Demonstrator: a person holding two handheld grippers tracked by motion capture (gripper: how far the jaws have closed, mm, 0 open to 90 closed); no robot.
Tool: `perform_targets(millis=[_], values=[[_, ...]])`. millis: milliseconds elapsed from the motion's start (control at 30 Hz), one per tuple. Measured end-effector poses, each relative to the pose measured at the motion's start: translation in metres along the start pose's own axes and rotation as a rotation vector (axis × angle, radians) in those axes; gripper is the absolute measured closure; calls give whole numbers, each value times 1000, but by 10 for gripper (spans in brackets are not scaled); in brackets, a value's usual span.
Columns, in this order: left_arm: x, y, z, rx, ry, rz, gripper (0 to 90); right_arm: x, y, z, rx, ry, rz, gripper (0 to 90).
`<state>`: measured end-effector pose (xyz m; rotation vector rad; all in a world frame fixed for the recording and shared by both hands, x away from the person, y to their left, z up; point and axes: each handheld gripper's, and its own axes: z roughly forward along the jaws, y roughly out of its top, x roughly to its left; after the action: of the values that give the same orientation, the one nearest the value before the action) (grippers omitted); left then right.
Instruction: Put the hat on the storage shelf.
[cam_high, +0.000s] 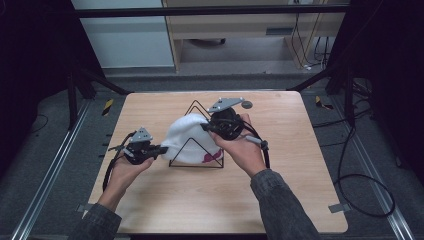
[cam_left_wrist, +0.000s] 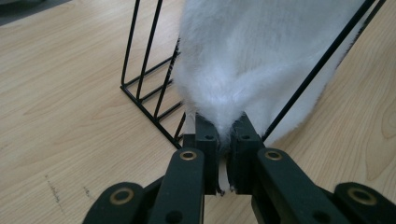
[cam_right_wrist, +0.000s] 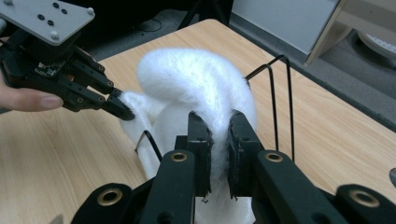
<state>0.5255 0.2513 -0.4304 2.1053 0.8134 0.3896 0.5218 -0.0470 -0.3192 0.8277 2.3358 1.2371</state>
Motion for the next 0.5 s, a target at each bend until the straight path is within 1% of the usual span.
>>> perform_targets(millis=[67,167,300,500], values=[[-1,-1,2,10,-2,5,843,0,-2,1,4,2,2,818],[-2,-2,4,11,-2,4,842,-1,-6,1,15,-4,6,818],[-2,-3,5,10,-4,4,842,-1,-9,1,21,-1,9,818],[-2,-9,9,23,-8,1,841,-2,-16,5,36,2,17,802]])
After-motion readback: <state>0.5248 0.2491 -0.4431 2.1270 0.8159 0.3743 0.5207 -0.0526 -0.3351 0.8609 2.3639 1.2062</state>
